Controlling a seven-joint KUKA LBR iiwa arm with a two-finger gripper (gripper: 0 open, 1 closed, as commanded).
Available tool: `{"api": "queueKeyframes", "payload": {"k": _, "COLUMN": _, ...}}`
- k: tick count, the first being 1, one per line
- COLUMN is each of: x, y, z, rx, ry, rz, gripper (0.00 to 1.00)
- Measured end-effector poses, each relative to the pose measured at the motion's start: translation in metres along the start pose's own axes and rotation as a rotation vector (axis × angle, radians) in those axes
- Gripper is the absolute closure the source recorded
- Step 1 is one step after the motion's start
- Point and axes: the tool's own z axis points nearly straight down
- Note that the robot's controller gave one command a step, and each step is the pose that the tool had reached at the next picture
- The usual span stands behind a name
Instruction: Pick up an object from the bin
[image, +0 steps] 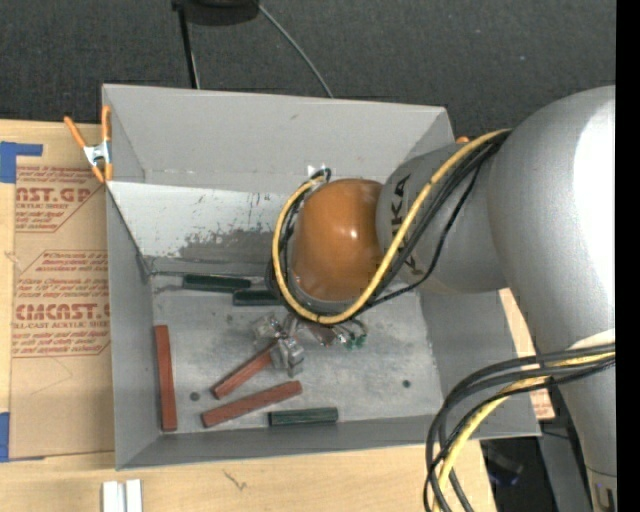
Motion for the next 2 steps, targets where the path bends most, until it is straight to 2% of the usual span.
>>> {"api": "queueKeyframes", "payload": {"k": 1, "x": -0.015, "y": 0.006, "z": -0.040, "rx": -0.002, "ry": 0.008, "rz": 0.004, "gripper": 1.00}}
{"api": "queueKeyframes", "payload": {"k": 2, "x": -0.003, "y": -0.016, "z": -0.104, "rx": -0.002, "ry": 0.006, "rz": 0.003, "gripper": 1.00}}
